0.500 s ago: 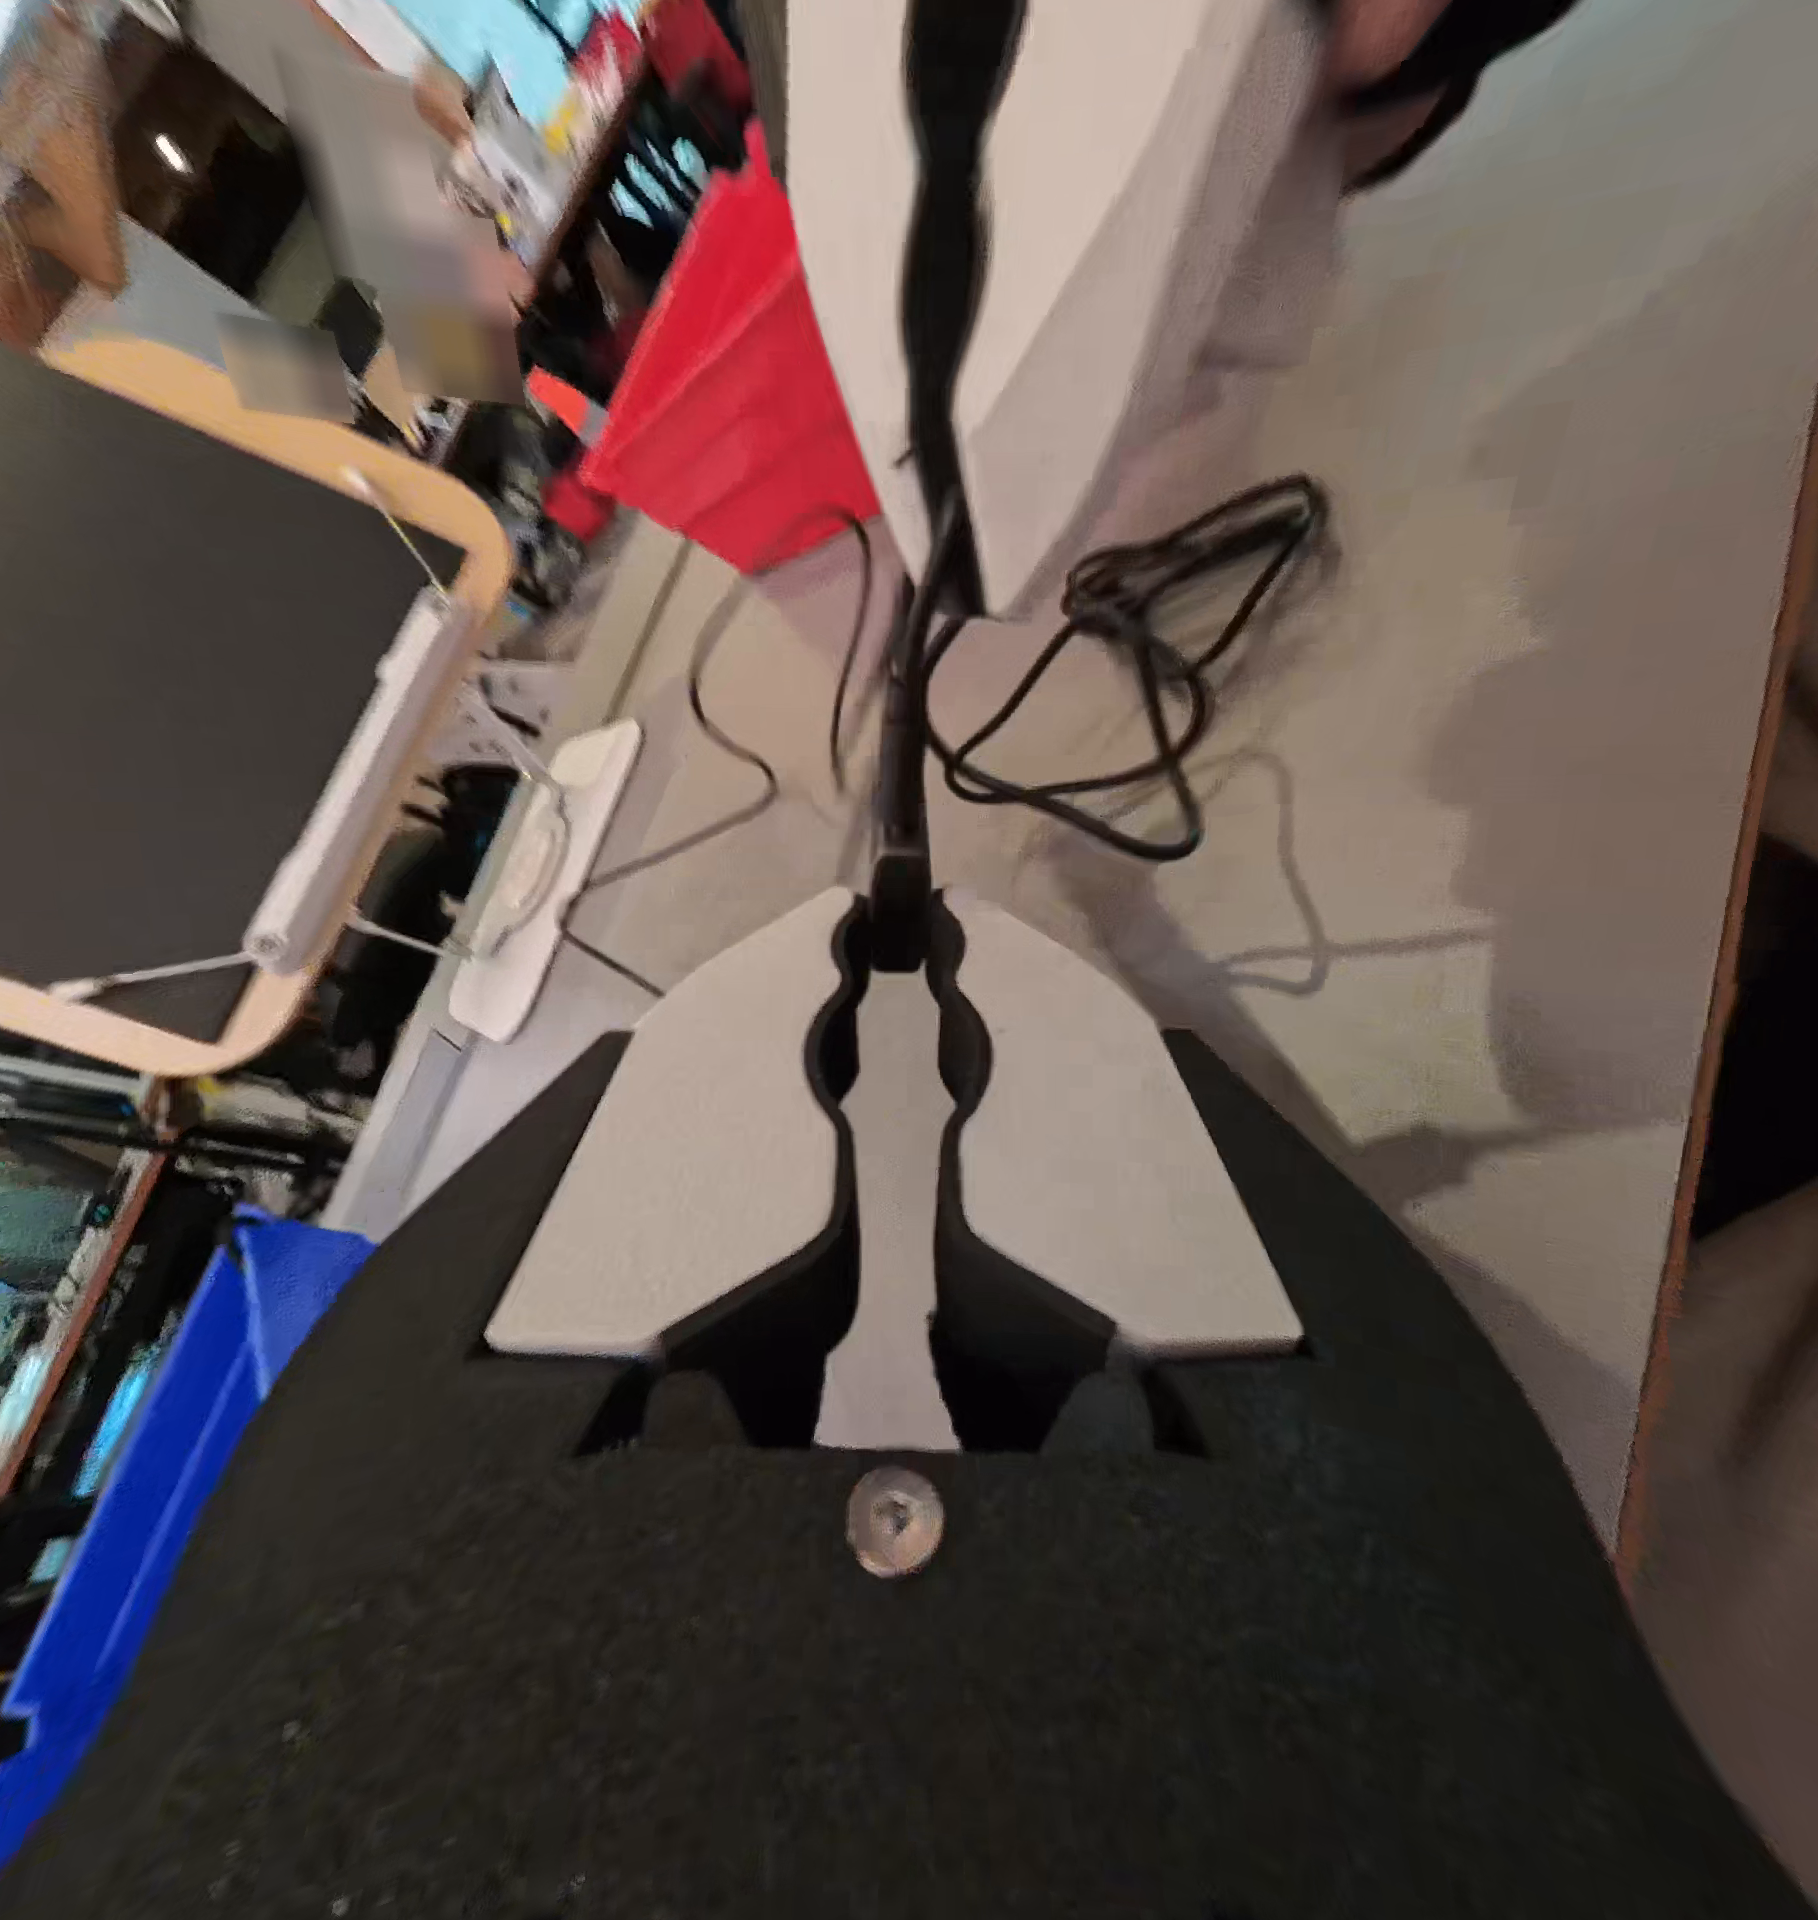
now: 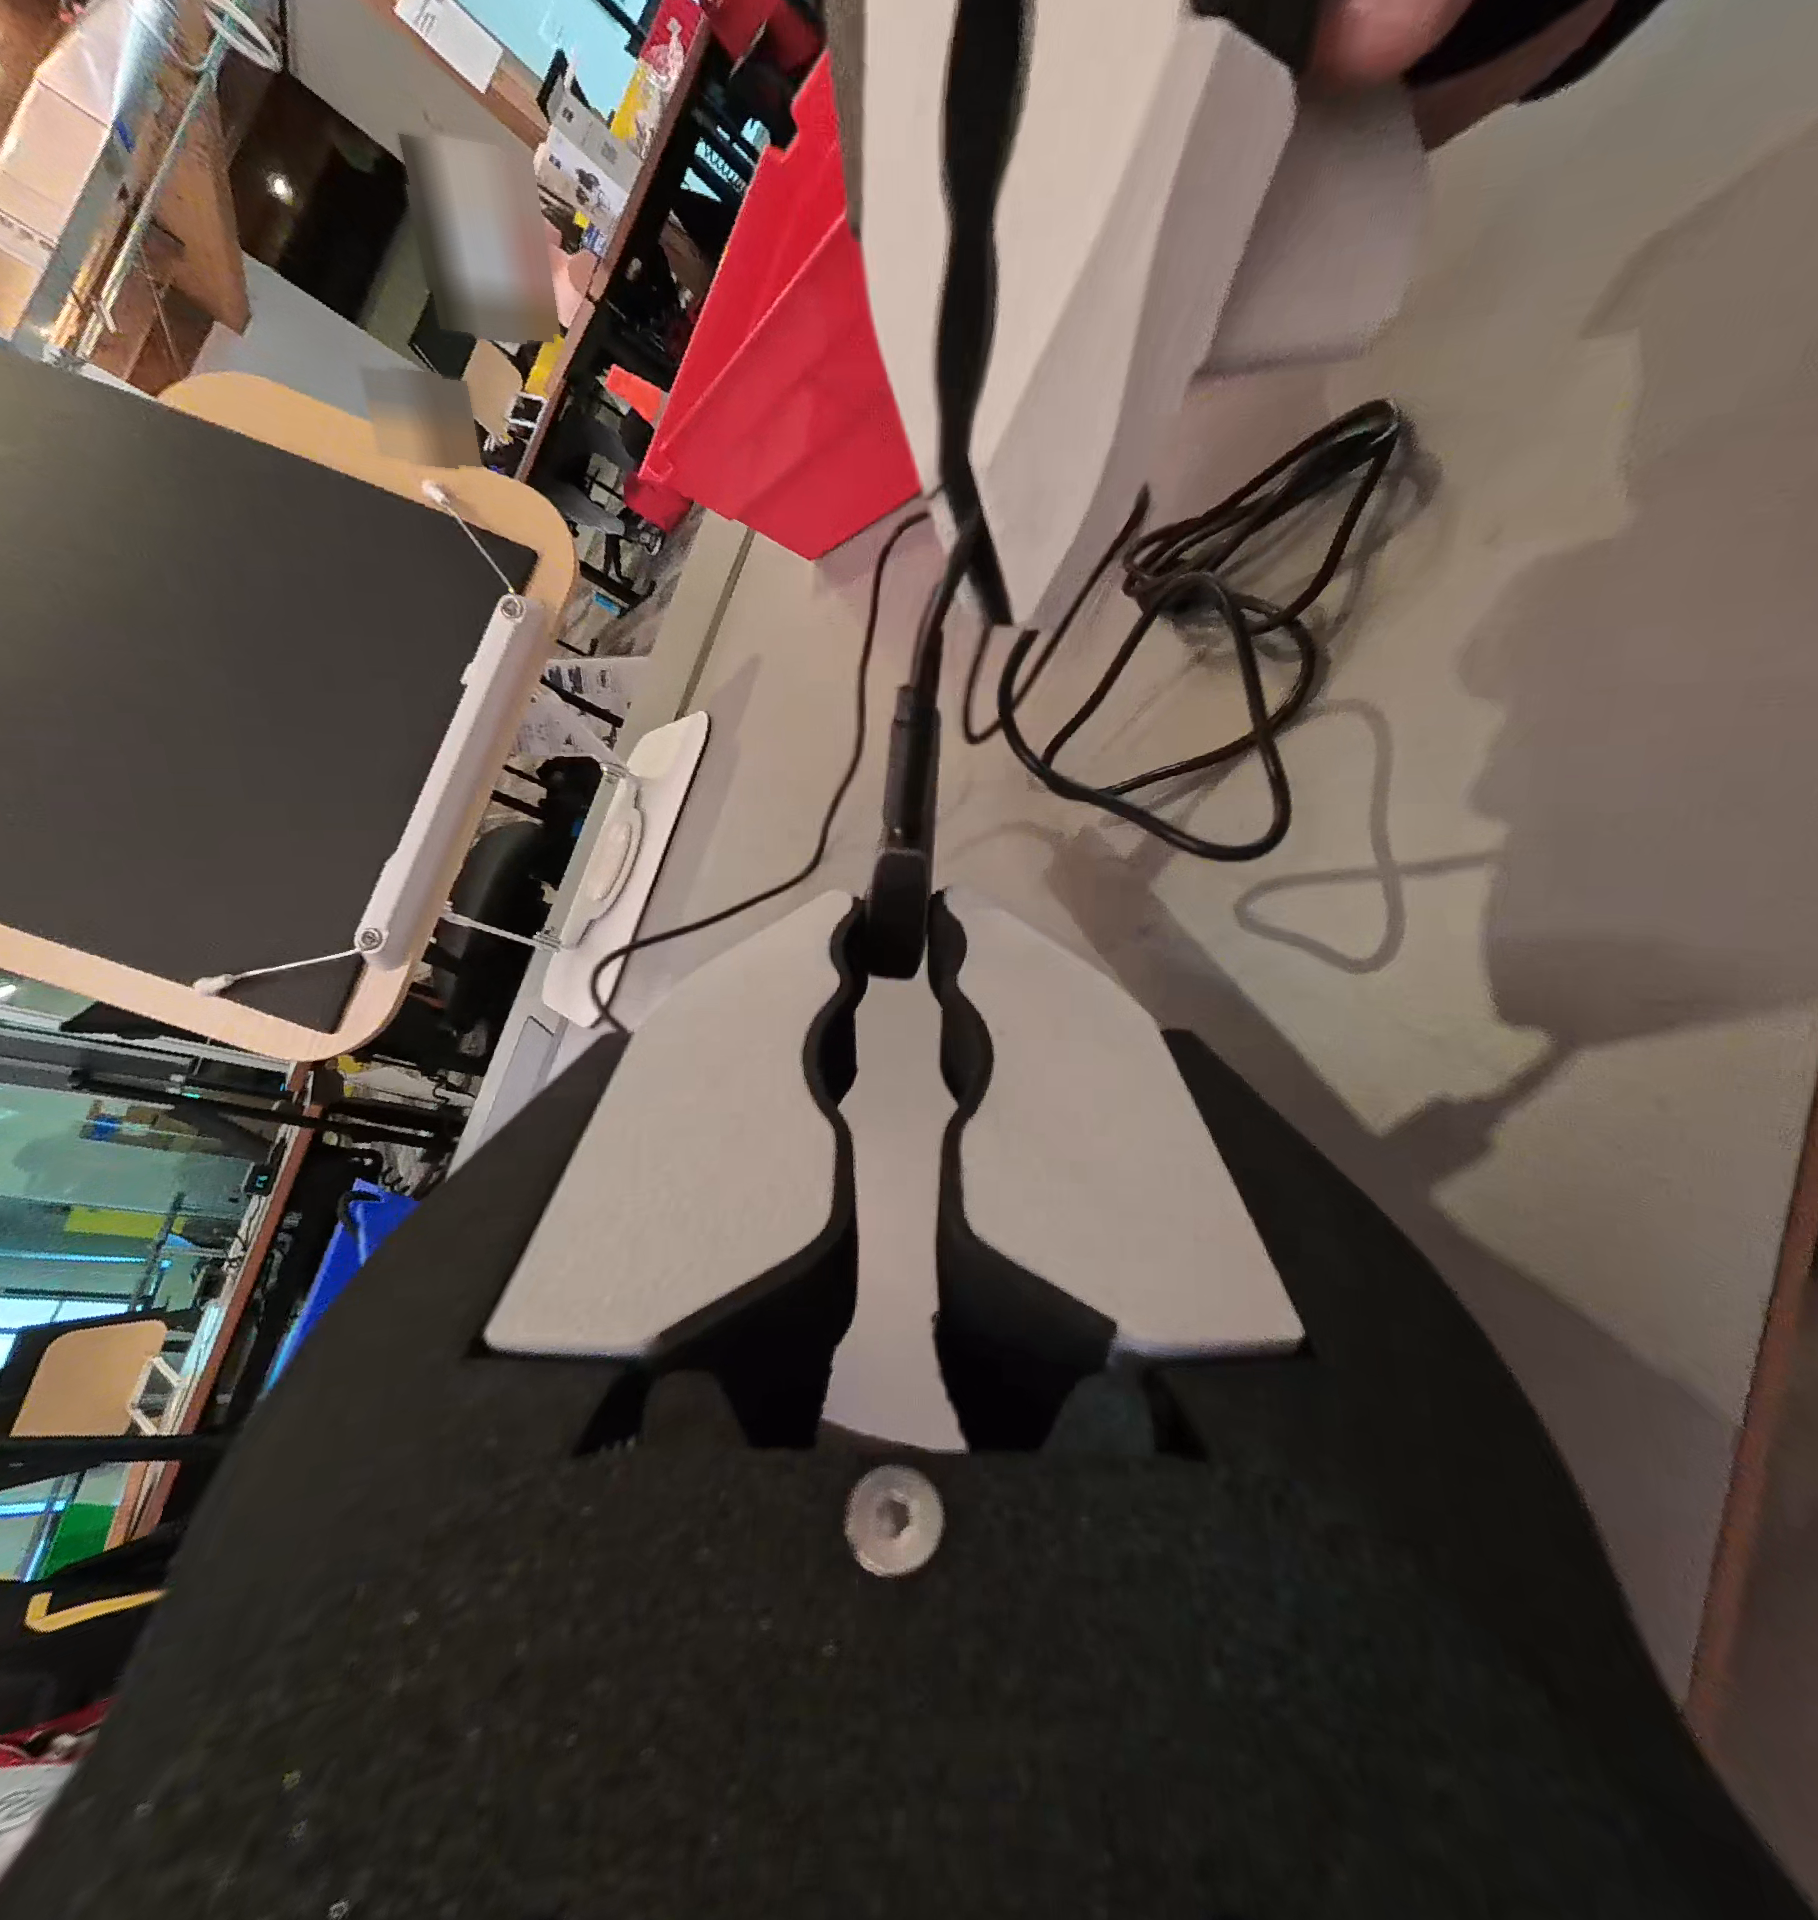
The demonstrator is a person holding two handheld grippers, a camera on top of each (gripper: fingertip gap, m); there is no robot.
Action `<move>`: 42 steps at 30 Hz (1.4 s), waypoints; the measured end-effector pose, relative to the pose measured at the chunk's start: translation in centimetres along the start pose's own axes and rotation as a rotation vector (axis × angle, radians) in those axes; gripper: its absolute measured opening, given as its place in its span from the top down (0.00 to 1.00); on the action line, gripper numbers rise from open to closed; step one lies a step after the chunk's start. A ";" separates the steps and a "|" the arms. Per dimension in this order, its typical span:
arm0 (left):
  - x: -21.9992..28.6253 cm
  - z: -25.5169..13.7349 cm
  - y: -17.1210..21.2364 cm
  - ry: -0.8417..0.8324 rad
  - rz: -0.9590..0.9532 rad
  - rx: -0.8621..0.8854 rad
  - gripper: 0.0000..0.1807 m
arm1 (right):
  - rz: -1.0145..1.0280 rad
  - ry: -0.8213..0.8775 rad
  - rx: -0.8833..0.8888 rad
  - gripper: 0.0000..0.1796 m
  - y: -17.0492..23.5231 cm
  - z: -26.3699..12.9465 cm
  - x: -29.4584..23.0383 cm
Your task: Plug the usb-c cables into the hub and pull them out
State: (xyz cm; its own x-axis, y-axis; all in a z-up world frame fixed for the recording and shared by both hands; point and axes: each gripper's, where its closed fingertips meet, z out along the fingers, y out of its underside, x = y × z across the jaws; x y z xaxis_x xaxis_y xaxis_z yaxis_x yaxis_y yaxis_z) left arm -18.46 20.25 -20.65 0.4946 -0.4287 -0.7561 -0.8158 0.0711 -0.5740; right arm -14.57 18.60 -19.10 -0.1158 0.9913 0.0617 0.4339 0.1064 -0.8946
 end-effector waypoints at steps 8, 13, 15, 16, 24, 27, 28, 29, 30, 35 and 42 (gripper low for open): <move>1.3 0.9 -0.9 0.043 0.023 0.043 0.92 | 0.029 -0.179 0.041 0.99 0.7 0.1 -2.0; 1.9 1.4 -0.3 0.069 0.051 -0.021 0.95 | -0.003 -0.116 -0.010 0.99 1.2 0.0 -1.1; 1.5 1.5 0.0 0.032 0.073 -0.054 0.95 | 0.027 -0.054 0.001 0.99 0.9 0.1 -0.3; 1.1 1.5 0.1 0.005 0.093 -0.060 0.95 | 0.052 -0.022 0.003 0.99 0.7 0.2 0.1; 0.1 1.2 0.1 -0.126 0.233 -0.073 0.95 | 0.210 0.145 0.015 0.88 -0.1 2.6 0.4; -0.2 1.1 0.1 -0.150 0.239 -0.078 0.95 | 0.288 0.119 0.049 0.91 -0.2 3.0 0.5; -0.2 1.1 0.1 -0.148 0.234 -0.078 0.95 | 0.303 0.116 0.050 0.90 -0.1 3.2 0.4; -0.1 1.0 0.1 -0.147 0.231 -0.077 0.95 | 0.303 0.125 0.065 0.90 -0.2 3.3 0.4; -0.1 1.0 0.1 -0.151 0.235 -0.079 0.95 | 0.300 0.128 0.074 0.92 -0.3 3.3 0.3; -0.4 1.3 0.3 -0.151 0.212 -0.078 0.94 | 0.305 0.175 0.095 0.95 -0.5 3.4 0.4; -5.5 -0.7 4.4 -0.239 0.046 -0.118 0.95 | 0.281 0.198 0.131 0.95 -0.8 -2.0 3.0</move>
State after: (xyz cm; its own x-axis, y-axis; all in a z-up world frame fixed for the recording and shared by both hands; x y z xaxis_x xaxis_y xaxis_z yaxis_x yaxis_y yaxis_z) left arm -25.00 22.26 -18.81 0.5018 -0.2012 -0.8412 -0.8612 -0.0263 -0.5075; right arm -13.47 21.65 -17.30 0.1727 0.9775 -0.1213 0.3043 -0.1701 -0.9373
